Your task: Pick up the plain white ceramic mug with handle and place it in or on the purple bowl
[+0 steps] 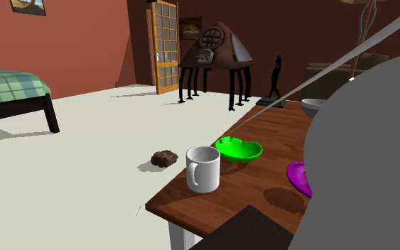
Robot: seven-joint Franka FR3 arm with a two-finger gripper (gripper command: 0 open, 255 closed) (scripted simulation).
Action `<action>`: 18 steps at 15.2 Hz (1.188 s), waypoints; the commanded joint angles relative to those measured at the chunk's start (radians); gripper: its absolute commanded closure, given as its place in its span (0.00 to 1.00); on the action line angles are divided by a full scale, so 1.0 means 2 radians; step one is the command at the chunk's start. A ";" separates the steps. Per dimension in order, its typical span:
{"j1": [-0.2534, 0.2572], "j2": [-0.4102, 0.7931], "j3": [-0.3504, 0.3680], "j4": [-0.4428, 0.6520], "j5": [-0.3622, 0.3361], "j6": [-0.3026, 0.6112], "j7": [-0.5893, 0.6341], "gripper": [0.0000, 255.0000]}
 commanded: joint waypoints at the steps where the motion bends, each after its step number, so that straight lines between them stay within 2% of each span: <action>1: 0.000 0.000 0.000 0.000 0.000 0.000 0.000 0.00; 10: -0.020 0.053 -0.072 -0.074 -0.035 0.108 -0.078 0.00; 18: -0.037 0.150 -0.137 -0.099 -0.056 0.212 -0.149 0.00</action>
